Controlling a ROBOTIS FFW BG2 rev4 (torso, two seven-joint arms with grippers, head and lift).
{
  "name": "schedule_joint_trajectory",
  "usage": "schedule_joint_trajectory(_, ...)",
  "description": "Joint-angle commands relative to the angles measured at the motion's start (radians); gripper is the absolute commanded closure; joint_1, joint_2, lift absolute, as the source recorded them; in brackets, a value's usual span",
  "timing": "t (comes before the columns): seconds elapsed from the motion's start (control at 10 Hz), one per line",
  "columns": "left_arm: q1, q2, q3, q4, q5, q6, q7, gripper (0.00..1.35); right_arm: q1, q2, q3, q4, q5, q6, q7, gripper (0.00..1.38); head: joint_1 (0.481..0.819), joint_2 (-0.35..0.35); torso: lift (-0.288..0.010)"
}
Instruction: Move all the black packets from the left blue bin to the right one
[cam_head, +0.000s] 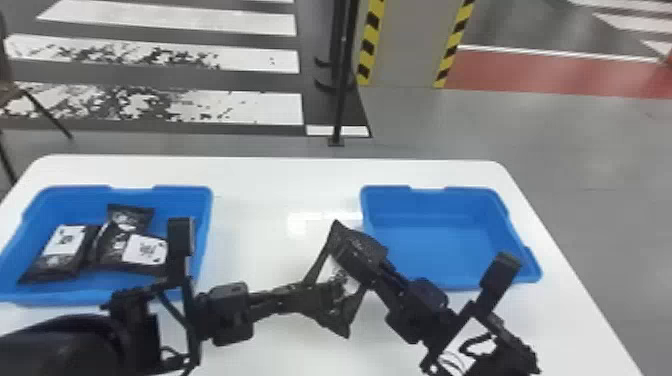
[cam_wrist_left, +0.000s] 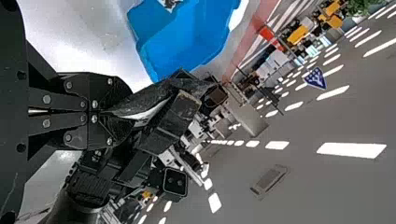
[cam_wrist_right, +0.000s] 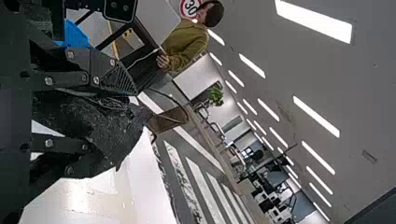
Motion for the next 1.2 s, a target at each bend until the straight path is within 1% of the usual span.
schedule_joint_trajectory(0.0, 0.007, 0.0, 0.003, 0.0, 0.011, -0.05, 0.021, 1.11, -0.002, 0.0, 0.0, -0.003, -0.003, -0.008, -0.001, 1.28, 0.695, -0.14, -0.14)
schedule_joint_trajectory(0.1, 0.024, -0.003, 0.013, 0.0, 0.045, -0.09, 0.048, 0.74, -0.01, -0.002, -0.002, 0.002, -0.007, -0.008, -0.001, 1.28, 0.695, -0.136, -0.14)
schedule_joint_trajectory(0.2, 0.039, -0.005, 0.029, 0.0, 0.047, -0.102, 0.061, 0.33, -0.034, -0.011, -0.004, 0.024, -0.007, -0.016, -0.002, 1.28, 0.695, -0.132, -0.14)
schedule_joint_trajectory(0.3, 0.058, -0.006, 0.041, -0.003, 0.049, -0.122, 0.075, 0.1, -0.069, -0.02, -0.018, 0.046, -0.007, -0.025, -0.012, 1.28, 0.695, -0.127, -0.14)
schedule_joint_trajectory(0.4, 0.093, -0.014, 0.073, -0.039, 0.047, -0.151, 0.093, 0.11, -0.11, -0.032, -0.032, 0.075, -0.007, -0.03, -0.021, 1.28, 0.695, -0.127, -0.14)
schedule_joint_trajectory(0.5, 0.134, -0.021, 0.113, -0.11, 0.015, -0.149, 0.125, 0.13, -0.164, -0.052, -0.038, 0.12, -0.005, -0.045, -0.035, 1.28, 0.695, -0.13, -0.14)
schedule_joint_trajectory(0.6, 0.181, -0.029, 0.165, -0.179, -0.029, -0.131, 0.156, 0.13, -0.218, -0.071, -0.042, 0.188, 0.003, -0.055, -0.048, 1.28, 0.695, -0.13, -0.14)
schedule_joint_trajectory(0.7, 0.223, -0.043, 0.214, -0.233, -0.053, -0.122, 0.187, 0.13, -0.272, -0.077, -0.065, 0.277, 0.037, -0.079, -0.064, 1.28, 0.695, -0.124, -0.14)
schedule_joint_trajectory(0.8, 0.25, -0.054, 0.254, -0.268, -0.071, -0.119, 0.202, 0.13, -0.309, -0.077, -0.095, 0.336, 0.095, -0.114, -0.082, 1.28, 0.695, -0.123, -0.14)
schedule_joint_trajectory(0.9, 0.269, -0.06, 0.288, -0.295, -0.094, -0.112, 0.21, 0.13, -0.348, -0.077, -0.119, 0.392, 0.157, -0.148, -0.105, 1.28, 0.695, -0.133, -0.14)
schedule_joint_trajectory(1.0, 0.284, -0.064, 0.31, -0.319, -0.114, -0.109, 0.22, 0.13, -0.373, -0.075, -0.147, 0.421, 0.22, -0.163, -0.128, 1.24, 0.695, -0.14, -0.14)
schedule_joint_trajectory(1.1, 0.296, -0.072, 0.334, -0.351, -0.148, -0.104, 0.234, 0.13, -0.383, -0.072, -0.173, 0.439, 0.276, -0.168, -0.144, 0.87, 0.695, -0.151, -0.14)
